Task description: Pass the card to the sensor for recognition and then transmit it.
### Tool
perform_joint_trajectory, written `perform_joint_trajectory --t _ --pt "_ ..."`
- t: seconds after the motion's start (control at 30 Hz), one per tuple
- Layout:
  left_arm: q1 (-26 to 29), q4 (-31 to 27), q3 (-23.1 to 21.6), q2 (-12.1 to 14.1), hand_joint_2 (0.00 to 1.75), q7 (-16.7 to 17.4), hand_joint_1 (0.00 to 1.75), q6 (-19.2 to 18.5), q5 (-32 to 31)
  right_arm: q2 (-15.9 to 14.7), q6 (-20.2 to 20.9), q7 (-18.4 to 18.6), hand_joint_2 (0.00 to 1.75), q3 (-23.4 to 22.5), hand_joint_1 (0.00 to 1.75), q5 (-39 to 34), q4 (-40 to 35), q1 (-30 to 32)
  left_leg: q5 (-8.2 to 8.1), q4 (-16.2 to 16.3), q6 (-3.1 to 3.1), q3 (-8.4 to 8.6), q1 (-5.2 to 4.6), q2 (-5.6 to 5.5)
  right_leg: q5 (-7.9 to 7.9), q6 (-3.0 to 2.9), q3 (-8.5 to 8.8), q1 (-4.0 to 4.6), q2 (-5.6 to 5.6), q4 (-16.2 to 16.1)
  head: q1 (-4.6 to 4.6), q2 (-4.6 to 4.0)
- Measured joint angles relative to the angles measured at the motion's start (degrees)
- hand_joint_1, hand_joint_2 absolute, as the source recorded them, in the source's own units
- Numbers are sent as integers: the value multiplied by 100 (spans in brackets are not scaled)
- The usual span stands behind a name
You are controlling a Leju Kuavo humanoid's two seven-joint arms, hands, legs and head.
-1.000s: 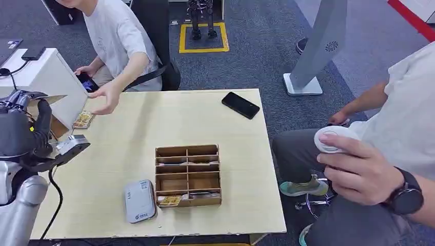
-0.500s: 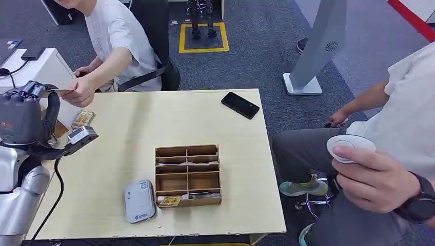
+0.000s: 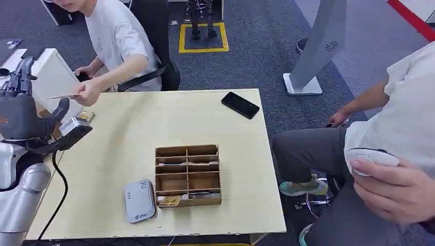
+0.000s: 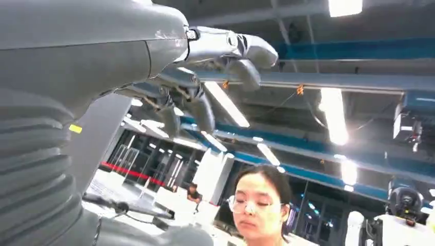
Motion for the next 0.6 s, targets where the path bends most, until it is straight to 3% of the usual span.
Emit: perform_joint_trajectory --t 0.2,0.37,0.43,0.6 --pt "32 -7 0 -31 175 57 0 -329 569 2 -2 20 175 0 0 -42 4 2 0 0 0 -2 0 -1 0 0 0 1 -1 0 0 0" --pt "134 -302 -37 59 175 -404 0 -1310 1478 2 -59 39 175 0 0 -74 17 5 0 0 0 -1 1 0 0 0 -1 1 1 0 0 0" --pt "207 -591 -170 88 175 -514 0 -1638 1499 11 -52 35 175 0 0 -87 41 4 0 0 0 -2 1 -2 0 0 0 0 -1 0 0 0" --pt "333 -1136 -576 118 175 -613 0 -1892 1270 44 -31 22 175 0 0 -92 96 5 -1 1 1 -5 0 0 0 1 -3 -1 0 -2 0 0"
